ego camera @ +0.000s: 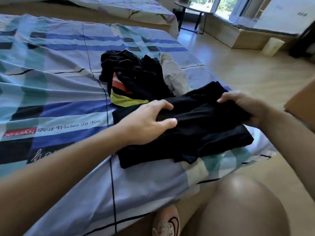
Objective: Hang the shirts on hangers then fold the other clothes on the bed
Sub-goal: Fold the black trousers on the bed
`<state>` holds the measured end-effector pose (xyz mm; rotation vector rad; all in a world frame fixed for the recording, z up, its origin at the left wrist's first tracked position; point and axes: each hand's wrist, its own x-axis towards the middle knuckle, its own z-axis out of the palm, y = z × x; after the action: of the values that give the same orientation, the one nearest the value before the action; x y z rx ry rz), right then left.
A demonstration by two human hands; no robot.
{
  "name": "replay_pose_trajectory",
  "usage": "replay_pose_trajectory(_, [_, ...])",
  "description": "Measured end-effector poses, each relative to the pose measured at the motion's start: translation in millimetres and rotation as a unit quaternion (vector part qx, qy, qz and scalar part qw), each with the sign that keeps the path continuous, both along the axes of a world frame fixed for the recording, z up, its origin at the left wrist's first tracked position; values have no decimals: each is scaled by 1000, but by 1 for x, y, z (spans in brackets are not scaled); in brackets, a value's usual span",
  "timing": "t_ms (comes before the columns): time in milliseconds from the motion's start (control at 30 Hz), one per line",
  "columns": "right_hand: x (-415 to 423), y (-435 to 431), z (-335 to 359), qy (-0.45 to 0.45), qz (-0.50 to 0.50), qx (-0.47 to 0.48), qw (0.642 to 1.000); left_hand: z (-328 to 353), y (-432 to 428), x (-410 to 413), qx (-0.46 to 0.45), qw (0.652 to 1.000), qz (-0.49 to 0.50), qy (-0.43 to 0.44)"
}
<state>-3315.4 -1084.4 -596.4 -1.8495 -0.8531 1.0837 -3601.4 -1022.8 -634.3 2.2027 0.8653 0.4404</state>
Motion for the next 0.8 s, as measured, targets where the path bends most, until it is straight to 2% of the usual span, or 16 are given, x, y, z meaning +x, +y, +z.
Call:
replay_pose_trajectory(133, [51,-12,-21,-29,-43,-60,997,-39,-4,9,63,992,-56,93])
replay_pose_trajectory(233, [80,-18,-49,-147,-70,-99,982,-67,-8,11,60,980,-88,168])
replay_pose_trajectory(333, [101,-18,-74,-241,-84,-110,961,-78,-8,12,54,983,-89,152])
replay_pose_trajectory(400, [101,-18,-78,-287,-87,-111,947,-77,-5,13,72,995,-20,69])
replay_pose_trajectory(433, [100,-18,-80,-300,-81,-118,943,-77,-1,12,114,992,42,30])
replay_pose_trajectory(500, [98,-20,-79,-247,-56,-155,955,-74,6,5,186,963,193,23])
replay_pose_trajectory(533, [96,-21,-76,-211,-38,-169,962,-72,11,0,163,953,254,37])
replay_pose_trajectory(600, [99,-25,-74,-153,-31,-182,971,-72,17,-12,-4,951,306,38])
replay_pose_trajectory(633, [99,-26,-72,-118,-22,-178,977,-73,18,-15,-86,950,299,17])
replay_pose_trajectory(667, [96,-27,-69,-86,-22,-174,981,-75,20,-19,-125,953,276,-6])
replay_pose_trajectory(800, [83,-26,-56,-35,-25,-153,987,-73,18,-27,-208,962,170,-54])
